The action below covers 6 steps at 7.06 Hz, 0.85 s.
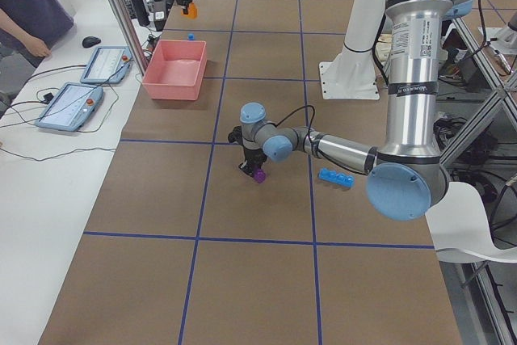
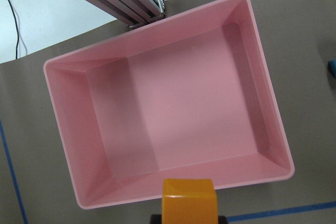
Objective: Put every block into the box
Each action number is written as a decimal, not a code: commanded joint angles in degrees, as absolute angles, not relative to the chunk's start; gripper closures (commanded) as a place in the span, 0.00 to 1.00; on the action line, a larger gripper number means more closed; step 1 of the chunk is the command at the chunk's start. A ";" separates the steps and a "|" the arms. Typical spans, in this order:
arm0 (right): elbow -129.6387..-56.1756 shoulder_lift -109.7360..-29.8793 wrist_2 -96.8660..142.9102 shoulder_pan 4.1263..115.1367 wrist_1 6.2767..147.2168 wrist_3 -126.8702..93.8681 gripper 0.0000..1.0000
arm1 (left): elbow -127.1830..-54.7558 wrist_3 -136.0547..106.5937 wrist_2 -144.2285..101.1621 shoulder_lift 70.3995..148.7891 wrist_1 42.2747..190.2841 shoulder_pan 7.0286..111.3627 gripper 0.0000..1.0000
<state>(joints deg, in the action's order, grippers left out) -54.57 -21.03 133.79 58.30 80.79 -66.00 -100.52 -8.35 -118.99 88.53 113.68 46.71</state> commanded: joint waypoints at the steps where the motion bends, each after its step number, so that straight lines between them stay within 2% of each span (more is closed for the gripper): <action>1: -47.13 -19.86 126.78 55.56 68.43 -66.01 1.00 | -101.95 -8.44 -121.10 88.24 113.03 47.19 1.00; 3: -40.47 -19.78 117.02 51.00 59.82 -65.92 1.00 | -102.39 -8.44 -122.77 88.50 112.68 48.16 1.00; 5: -38.07 -19.86 108.66 47.47 56.61 -65.92 1.00 | -105.27 -8.00 -126.46 90.60 105.00 52.19 1.00; 6: -38.06 -19.86 108.63 47.55 56.51 -66.00 0.70 | -108.43 -8.00 -127.52 93.05 97.98 53.86 1.00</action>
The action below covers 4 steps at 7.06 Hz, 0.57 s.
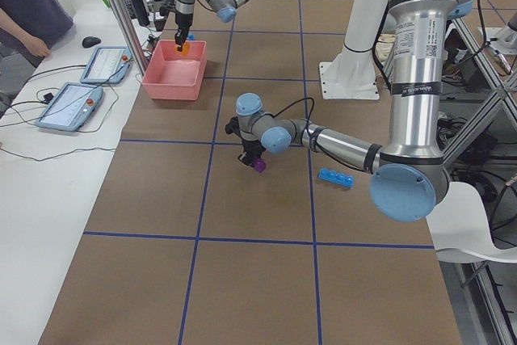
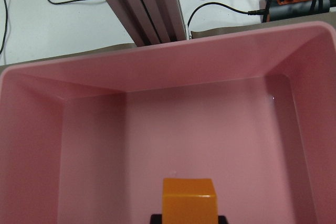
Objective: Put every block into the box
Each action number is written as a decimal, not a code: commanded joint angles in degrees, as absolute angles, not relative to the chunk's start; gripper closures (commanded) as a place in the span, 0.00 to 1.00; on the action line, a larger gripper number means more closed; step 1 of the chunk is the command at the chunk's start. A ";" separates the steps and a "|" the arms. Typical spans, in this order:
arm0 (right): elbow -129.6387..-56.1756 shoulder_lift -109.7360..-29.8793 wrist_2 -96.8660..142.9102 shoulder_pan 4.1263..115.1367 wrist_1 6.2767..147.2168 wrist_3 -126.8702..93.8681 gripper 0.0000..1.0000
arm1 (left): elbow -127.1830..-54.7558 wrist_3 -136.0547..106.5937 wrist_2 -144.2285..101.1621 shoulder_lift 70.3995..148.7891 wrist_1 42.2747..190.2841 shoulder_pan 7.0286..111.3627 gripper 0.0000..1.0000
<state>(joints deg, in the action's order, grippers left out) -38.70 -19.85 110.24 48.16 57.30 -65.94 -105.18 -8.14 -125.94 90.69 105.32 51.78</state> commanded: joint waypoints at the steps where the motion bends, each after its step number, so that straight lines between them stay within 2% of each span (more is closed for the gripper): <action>1: -38.14 -19.86 108.63 47.64 56.51 -66.01 0.24 | -110.98 -8.00 -129.88 97.34 90.51 56.84 1.00; 2: -38.14 -19.95 108.63 47.72 56.51 -66.01 0.03 | -112.48 -8.09 -131.38 100.95 86.44 59.30 1.00; 4: -38.14 -20.04 110.11 50.08 56.78 -64.35 0.01 | -110.50 -9.66 -134.20 105.44 85.00 62.83 1.00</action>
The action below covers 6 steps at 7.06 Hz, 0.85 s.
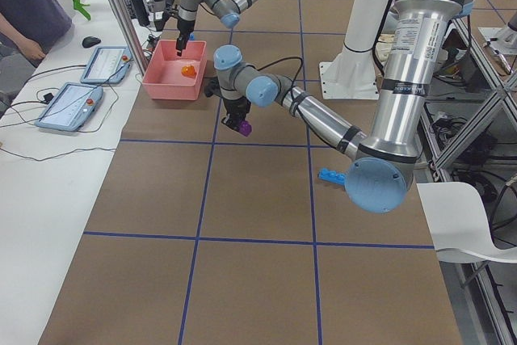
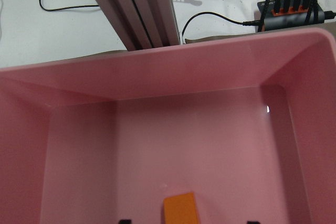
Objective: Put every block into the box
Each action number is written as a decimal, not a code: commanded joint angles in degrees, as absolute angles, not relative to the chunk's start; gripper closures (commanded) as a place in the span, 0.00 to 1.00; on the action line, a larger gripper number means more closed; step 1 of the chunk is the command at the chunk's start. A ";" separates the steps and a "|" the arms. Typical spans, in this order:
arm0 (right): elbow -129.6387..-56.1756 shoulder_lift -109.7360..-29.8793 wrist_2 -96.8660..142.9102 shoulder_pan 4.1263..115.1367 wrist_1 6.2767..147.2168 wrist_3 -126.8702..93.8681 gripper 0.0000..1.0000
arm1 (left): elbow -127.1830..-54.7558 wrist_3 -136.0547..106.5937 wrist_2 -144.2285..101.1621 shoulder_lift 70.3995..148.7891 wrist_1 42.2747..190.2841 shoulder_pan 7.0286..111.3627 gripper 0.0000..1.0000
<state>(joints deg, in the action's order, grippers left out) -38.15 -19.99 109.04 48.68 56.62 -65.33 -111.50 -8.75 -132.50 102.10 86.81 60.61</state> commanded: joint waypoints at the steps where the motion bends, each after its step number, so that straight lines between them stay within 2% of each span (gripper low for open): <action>1: -38.75 -20.30 114.65 52.62 57.82 -60.42 0.01 | -107.52 -16.54 -135.95 110.78 85.69 63.54 1.00; 2: -42.68 -22.57 119.66 55.78 64.10 -56.47 0.01 | -104.27 -24.70 -136.58 117.01 85.95 63.54 1.00; 3: -50.28 -24.94 119.88 57.81 75.73 -47.46 0.01 | -99.54 -33.14 -136.58 124.38 87.18 63.37 1.00; 4: -53.93 -26.09 119.19 59.83 85.42 -36.58 0.01 | -91.92 -43.14 -136.58 131.24 93.28 63.20 1.00; 6: -54.92 -31.34 114.47 62.57 86.49 -23.87 0.01 | -71.12 -58.82 -135.54 139.80 116.60 60.40 1.00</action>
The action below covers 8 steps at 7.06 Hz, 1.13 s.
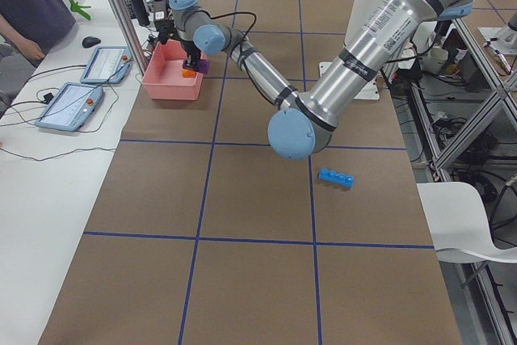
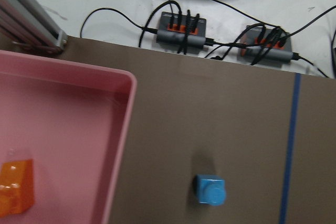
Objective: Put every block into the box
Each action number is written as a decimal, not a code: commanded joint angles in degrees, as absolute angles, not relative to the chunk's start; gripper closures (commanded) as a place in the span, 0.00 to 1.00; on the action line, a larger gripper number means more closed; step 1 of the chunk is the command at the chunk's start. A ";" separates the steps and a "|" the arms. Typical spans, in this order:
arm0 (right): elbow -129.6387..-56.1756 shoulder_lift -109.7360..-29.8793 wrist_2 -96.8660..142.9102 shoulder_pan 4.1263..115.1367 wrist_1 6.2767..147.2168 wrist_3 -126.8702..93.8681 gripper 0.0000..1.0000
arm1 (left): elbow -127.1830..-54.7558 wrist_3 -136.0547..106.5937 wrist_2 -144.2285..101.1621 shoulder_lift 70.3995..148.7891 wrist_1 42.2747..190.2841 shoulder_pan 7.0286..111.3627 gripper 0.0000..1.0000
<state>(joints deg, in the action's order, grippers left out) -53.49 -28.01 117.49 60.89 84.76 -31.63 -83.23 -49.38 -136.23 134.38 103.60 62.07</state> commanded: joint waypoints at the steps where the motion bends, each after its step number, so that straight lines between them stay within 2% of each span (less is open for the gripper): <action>1: -55.11 -33.99 113.13 62.93 85.70 -19.99 0.01 | -62.40 -61.58 -130.22 145.92 120.46 58.64 1.00; 2: -54.50 -37.41 112.94 62.84 77.25 -20.47 0.01 | -57.09 -63.70 -124.60 151.29 120.50 56.36 1.00; 4: -51.35 -39.73 112.94 59.09 65.18 -28.42 0.01 | -52.93 -64.95 -116.87 155.11 120.85 52.76 1.00; 6: -48.52 -39.20 112.85 57.49 60.75 -33.20 0.01 | -45.57 -67.13 -107.81 157.66 127.49 48.89 1.00; 8: -46.08 -36.32 110.93 55.91 59.59 -36.90 0.01 | -43.51 -67.76 -102.42 158.91 127.53 45.98 1.00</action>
